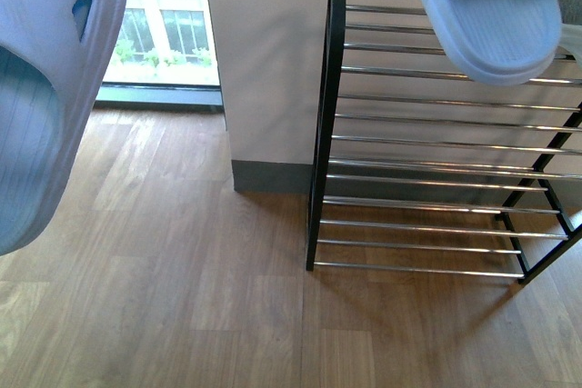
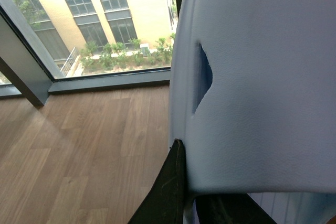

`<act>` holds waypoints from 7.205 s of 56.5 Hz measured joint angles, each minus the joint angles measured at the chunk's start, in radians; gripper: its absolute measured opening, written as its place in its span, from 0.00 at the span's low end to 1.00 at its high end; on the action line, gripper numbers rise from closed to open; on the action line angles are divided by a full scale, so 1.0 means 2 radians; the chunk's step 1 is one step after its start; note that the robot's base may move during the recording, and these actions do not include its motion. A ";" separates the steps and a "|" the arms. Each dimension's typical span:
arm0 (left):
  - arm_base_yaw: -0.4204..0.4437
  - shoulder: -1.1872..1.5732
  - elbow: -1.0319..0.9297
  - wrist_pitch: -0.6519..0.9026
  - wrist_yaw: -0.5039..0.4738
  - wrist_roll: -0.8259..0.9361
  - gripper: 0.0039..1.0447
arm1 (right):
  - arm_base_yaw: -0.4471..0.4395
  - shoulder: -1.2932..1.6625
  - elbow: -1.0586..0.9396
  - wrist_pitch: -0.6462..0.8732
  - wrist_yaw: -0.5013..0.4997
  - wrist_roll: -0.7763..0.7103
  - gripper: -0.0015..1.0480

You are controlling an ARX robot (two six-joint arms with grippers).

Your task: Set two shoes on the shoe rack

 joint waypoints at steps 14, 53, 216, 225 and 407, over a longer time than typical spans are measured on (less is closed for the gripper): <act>0.000 0.000 0.000 0.000 0.000 0.000 0.02 | -0.016 0.087 0.093 -0.058 0.023 -0.023 0.01; 0.000 0.000 0.000 0.000 0.000 0.000 0.02 | -0.057 0.196 0.233 -0.162 0.086 -0.031 0.01; 0.000 0.000 0.000 0.000 0.000 0.000 0.02 | -0.086 -0.429 -0.431 0.159 -0.025 -0.045 0.46; 0.000 0.000 0.000 0.000 0.000 0.000 0.02 | -0.068 -0.467 -0.452 0.141 -0.007 -0.052 0.22; 0.000 0.000 0.000 0.000 -0.002 0.000 0.02 | -0.001 -0.818 -0.499 -0.150 0.058 -0.058 0.91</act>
